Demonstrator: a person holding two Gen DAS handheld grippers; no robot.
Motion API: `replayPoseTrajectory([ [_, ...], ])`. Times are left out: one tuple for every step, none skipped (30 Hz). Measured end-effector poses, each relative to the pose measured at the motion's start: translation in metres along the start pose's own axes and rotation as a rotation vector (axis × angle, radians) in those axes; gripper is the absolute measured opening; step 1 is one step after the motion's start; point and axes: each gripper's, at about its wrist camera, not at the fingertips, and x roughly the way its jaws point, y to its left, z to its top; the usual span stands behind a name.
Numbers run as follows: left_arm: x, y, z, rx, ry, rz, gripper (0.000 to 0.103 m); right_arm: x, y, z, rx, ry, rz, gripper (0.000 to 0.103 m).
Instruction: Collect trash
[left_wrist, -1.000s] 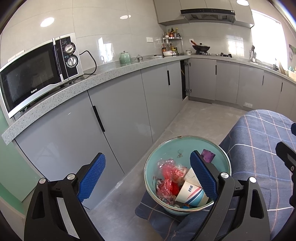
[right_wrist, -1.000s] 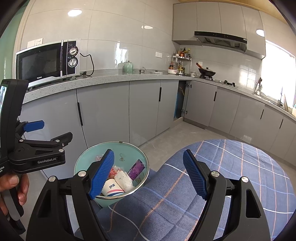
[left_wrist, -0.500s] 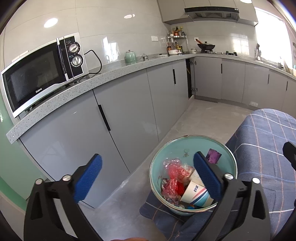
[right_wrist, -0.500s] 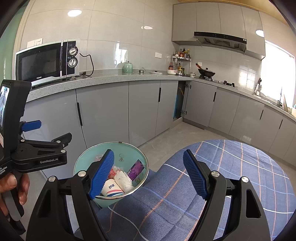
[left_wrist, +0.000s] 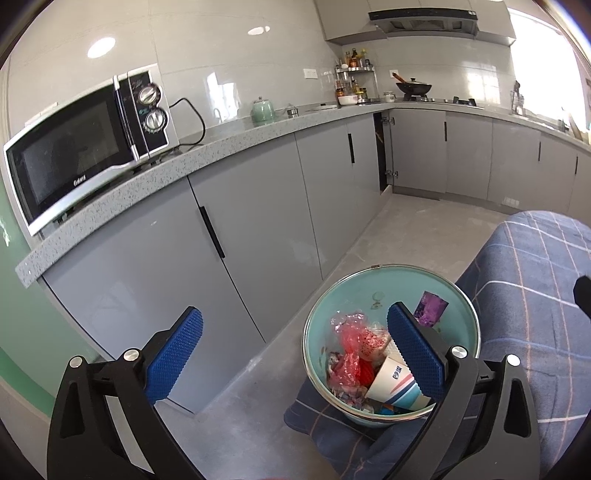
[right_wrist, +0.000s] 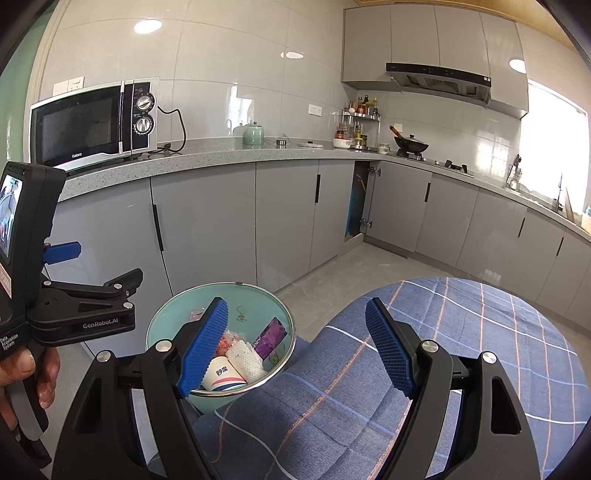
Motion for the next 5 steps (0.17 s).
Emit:
replayPoseTrajectory([
  [0.0002,0.0,0.0,0.002,-0.001,-0.002,0.098,-0.0001,-0.0006,-0.0003,0.0,0.0,0.0,0.076],
  [0.0003,-0.0006,-0.0001,0.007,-0.002,0.0,0.098,-0.0008,-0.001,-0.0012,0.0,0.0,-0.001,0.076],
  [0.0003,-0.0009,-0.0002,0.008,-0.001,-0.001,0.098,-0.001,-0.002,-0.0017,0.001,0.0,-0.001,0.076],
  [0.0003,-0.0008,-0.0002,0.006,-0.001,-0.005,0.098,-0.0009,-0.0017,-0.0013,0.001,0.0,-0.002,0.076],
  [-0.0001,-0.0017,0.0,0.006,-0.002,-0.007,0.098,-0.0009,-0.002,-0.0014,0.001,0.001,-0.002,0.076],
])
